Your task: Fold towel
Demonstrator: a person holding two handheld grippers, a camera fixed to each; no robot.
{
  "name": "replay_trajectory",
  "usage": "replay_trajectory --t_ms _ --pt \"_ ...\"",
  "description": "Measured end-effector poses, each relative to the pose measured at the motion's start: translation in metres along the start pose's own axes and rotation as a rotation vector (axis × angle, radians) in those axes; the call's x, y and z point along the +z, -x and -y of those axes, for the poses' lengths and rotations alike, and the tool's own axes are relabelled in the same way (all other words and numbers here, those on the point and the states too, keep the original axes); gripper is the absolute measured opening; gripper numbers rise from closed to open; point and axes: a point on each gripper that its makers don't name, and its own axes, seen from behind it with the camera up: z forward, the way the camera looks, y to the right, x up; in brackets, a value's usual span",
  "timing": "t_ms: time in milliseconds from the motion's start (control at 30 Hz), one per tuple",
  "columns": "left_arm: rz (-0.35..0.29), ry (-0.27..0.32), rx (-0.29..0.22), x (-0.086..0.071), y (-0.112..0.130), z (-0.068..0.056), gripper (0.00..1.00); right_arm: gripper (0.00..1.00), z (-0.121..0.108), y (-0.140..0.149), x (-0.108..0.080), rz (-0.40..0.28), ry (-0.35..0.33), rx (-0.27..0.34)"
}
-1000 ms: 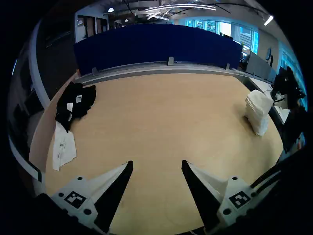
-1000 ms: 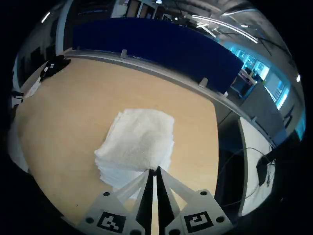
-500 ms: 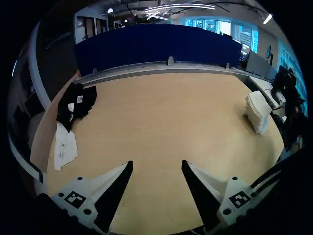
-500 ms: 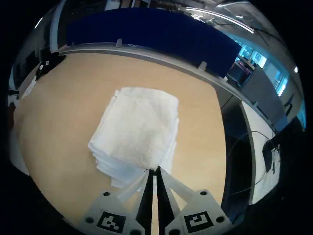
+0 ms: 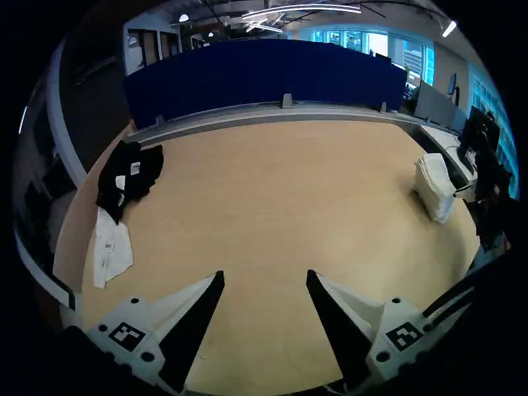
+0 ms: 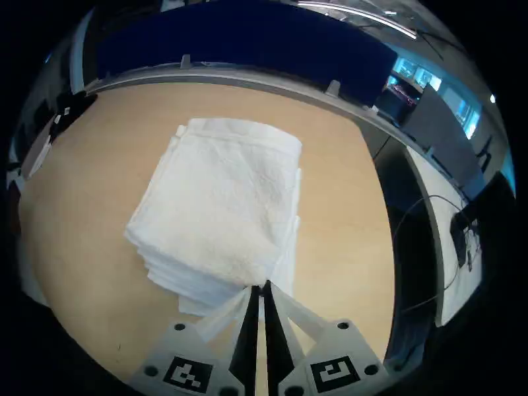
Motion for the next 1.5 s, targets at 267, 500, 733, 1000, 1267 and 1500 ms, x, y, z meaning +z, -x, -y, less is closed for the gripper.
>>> replay_trajectory --t_ms 267,500,733,1000,1267,1500 --pt "-0.001 0.001 0.006 0.0 -0.005 -0.003 0.92 0.05 0.001 -0.002 -0.001 -0.014 -0.003 0.01" --pt "-0.004 0.004 0.008 0.002 -0.008 -0.007 0.92 0.15 -0.001 -0.001 -0.007 -0.022 0.004 0.009" --pt "-0.006 0.005 0.011 0.002 -0.009 -0.008 0.92 0.43 -0.001 -0.002 -0.016 -0.047 0.011 0.023" --pt "-0.009 0.009 0.01 0.0 -0.01 -0.009 0.92 0.82 0.006 -0.01 -0.023 -0.084 -0.003 0.046" --pt "-0.017 0.014 0.001 -0.001 -0.011 -0.008 0.92 0.89 0.01 -0.019 -0.028 -0.106 0.004 0.047" --pt "-0.03 0.013 -0.005 -0.001 -0.015 -0.004 0.92 0.89 0.015 -0.032 -0.032 -0.14 0.013 0.065"
